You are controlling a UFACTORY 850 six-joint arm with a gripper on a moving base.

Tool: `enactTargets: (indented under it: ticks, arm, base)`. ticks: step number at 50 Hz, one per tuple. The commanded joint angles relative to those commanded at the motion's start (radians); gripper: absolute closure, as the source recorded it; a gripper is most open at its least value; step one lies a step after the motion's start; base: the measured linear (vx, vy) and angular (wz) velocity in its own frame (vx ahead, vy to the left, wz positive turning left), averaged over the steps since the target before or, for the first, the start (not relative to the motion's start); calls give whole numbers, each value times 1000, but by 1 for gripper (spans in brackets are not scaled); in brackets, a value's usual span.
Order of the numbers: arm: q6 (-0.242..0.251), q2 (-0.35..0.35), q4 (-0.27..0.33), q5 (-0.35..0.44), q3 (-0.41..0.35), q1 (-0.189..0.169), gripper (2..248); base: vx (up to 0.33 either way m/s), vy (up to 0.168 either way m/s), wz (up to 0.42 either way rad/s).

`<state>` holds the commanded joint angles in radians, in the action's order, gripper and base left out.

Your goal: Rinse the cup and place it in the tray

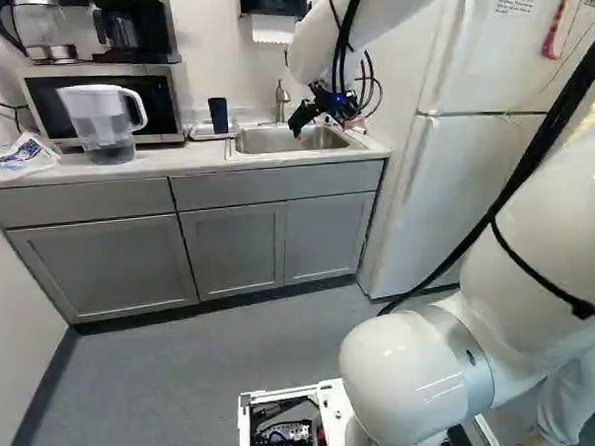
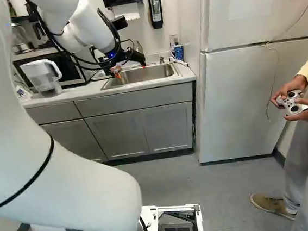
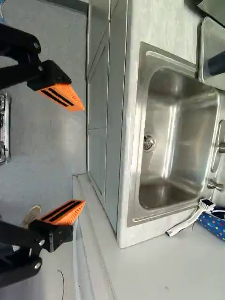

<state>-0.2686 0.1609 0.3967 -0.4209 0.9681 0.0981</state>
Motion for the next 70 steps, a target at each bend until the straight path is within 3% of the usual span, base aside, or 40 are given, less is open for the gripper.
enactTargets:
  ticks: [35,70]
  arm:
    - [42,19,-62,203,-138,-15,3]
    - [112,50,-166,542,-369,-41,3]
  base:
    - [0,0,0]
    - [0,0,0]
